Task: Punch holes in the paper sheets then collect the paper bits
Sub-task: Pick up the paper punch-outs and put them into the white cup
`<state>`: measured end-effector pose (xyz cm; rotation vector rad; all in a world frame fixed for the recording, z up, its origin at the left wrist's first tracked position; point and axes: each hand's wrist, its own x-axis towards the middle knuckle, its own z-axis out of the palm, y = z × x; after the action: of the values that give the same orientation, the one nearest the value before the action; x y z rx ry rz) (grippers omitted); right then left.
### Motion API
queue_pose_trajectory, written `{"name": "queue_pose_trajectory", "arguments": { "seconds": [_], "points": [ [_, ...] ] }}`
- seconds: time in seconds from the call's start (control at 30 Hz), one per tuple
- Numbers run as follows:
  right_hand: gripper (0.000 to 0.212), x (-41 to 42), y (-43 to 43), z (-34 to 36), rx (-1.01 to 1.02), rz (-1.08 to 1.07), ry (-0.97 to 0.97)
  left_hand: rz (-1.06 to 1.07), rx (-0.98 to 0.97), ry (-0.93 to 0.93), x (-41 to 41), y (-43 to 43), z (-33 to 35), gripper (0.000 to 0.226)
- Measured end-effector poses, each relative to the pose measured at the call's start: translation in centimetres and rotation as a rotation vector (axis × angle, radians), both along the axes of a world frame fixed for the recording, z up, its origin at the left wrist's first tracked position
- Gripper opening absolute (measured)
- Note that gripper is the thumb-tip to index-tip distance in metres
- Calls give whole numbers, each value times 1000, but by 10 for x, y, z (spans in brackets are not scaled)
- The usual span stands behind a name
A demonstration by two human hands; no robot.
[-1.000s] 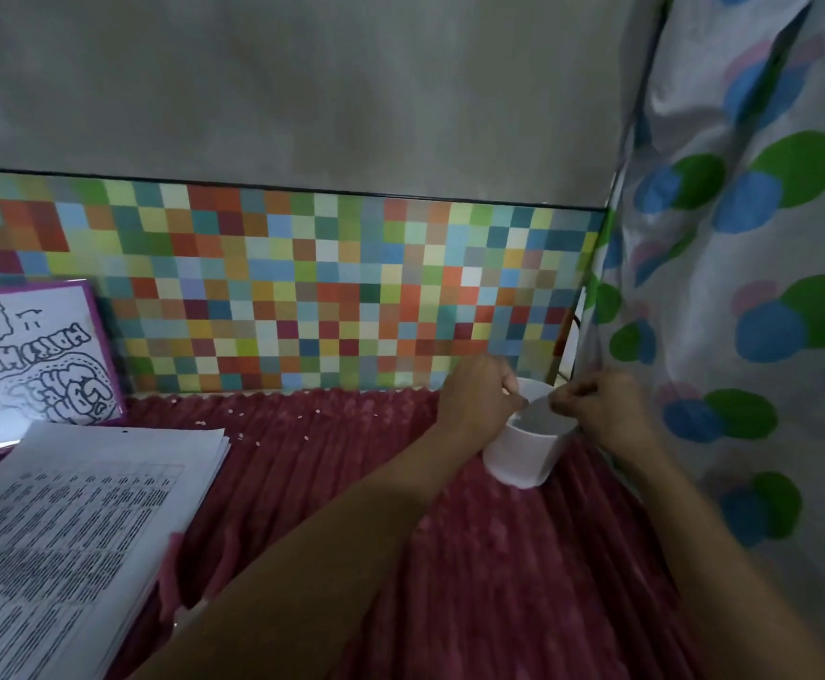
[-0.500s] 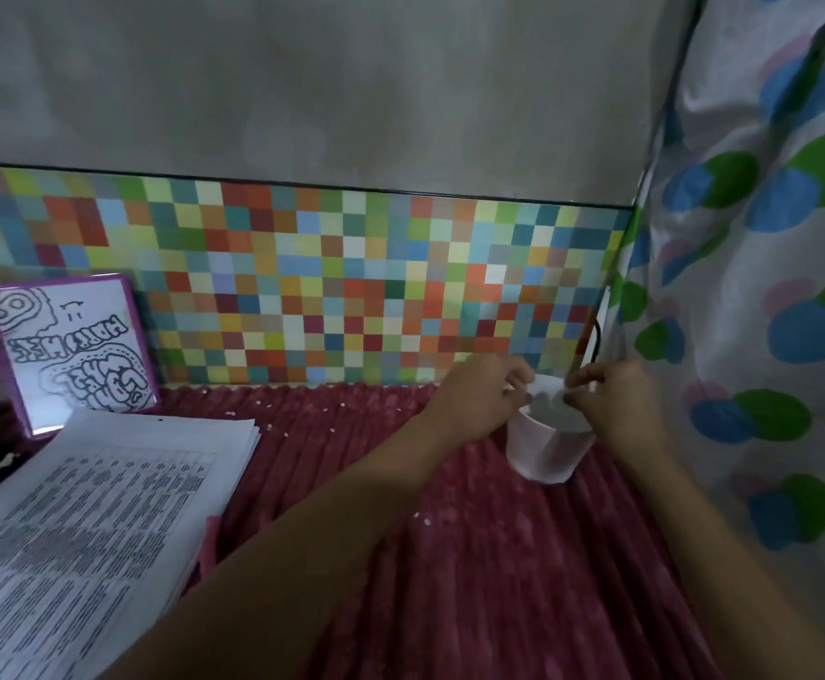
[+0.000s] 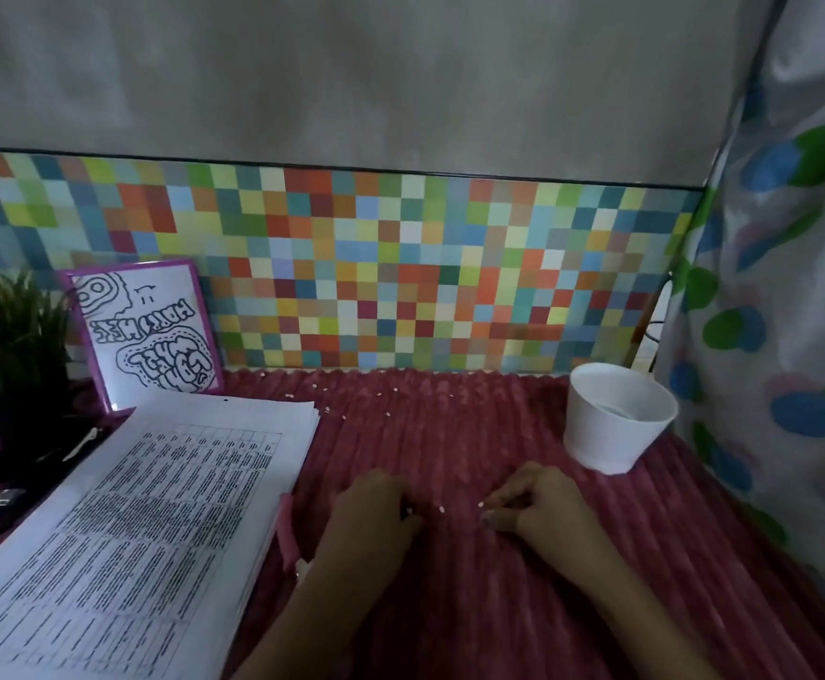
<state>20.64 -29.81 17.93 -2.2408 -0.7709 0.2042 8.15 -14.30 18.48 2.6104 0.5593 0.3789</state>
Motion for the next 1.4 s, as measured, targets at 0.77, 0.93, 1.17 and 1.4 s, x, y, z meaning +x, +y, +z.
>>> {"name": "queue_pose_trajectory", "arguments": {
  "seconds": [0.77, 0.93, 1.17, 1.4],
  "points": [
    [8, -16, 11, -31, 166, -67, -226, -114, 35, -127, 17, -19, -16, 25],
    [11, -22, 15, -28, 73, -42, -334, -124, 209, -73, 22, -22, -11, 16],
    [16, -10, 5, -31, 279, -169, -158, -143, 222, -48, 22, 1, -20, 44],
    [16, -5, -16, 5, 500, -235, -63, -5, -19, -151, 30, 10, 47, 18]
  ]
}}
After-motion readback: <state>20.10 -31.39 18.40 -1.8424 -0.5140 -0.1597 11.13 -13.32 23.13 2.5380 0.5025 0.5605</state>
